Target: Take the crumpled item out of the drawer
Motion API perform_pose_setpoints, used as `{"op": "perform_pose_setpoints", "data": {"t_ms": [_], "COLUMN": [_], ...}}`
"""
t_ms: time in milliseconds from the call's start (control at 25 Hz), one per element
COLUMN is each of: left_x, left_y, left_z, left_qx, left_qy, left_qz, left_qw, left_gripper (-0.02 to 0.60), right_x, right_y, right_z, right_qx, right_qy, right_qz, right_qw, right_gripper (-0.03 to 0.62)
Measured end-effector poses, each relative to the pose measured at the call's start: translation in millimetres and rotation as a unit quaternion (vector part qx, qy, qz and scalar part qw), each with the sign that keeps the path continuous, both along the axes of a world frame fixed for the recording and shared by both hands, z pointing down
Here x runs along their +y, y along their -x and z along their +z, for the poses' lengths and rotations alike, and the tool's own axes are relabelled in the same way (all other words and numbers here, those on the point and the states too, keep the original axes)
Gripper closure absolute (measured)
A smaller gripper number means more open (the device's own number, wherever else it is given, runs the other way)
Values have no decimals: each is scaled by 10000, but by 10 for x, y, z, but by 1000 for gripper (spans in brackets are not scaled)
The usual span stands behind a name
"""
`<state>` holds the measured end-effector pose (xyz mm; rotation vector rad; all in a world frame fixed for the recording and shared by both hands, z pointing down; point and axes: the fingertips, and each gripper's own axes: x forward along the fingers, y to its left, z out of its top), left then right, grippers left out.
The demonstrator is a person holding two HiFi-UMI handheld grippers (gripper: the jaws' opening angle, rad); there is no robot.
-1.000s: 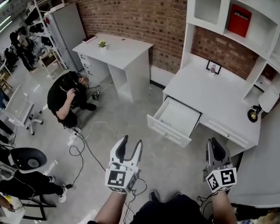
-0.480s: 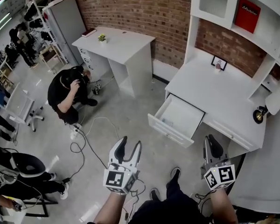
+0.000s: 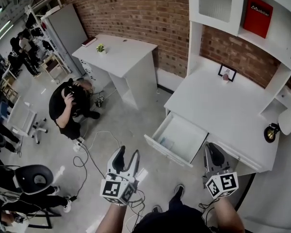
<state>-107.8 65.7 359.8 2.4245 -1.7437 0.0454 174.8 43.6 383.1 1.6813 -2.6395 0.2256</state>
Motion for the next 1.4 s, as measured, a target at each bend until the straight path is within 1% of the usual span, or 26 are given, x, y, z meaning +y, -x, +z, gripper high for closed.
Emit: {"op": "perform_pose_setpoints", "data": {"t_ms": [200, 440, 600, 720, 920, 1080, 1200, 1400], "left_x": [-334, -521, -573, -645, -911, -1275, -1487, -1815], "left_y": [-173, -282, -216, -92, -17, 174, 207, 391], "left_z": [5, 22, 100, 256, 492, 574, 728, 1084], "left_qx": [-143, -301, -337, -262, -113, -34, 100, 67], "left_qy": [103, 161, 231, 353, 464, 439, 623, 929], "left_qz": [-177, -280, -327, -371, -213, -91, 107, 310], "left_qw": [9997, 9990, 9986, 9983, 9986, 9990, 9979, 9952], "left_gripper": [380, 380, 380, 380, 380, 380, 380, 380], "right_x": [-394, -732, -846, -925, -1048, -1311, -1424, -1723], "right_y": [-160, -211, -152, -67, -43, 126, 178, 408], "right_z": [23, 72, 155, 260, 393, 503, 568, 843], "right_qx": [-61, -174, -210, -144, 26, 203, 386, 510], "right_qy": [93, 42, 108, 171, 383, 346, 530, 863], "right_qz": [-160, -316, -345, -377, -202, -95, 81, 223], "right_qw": [9998, 9993, 9991, 9990, 9991, 9992, 9978, 9947], "right_gripper": [540, 539, 540, 540, 542, 542, 542, 540]}}
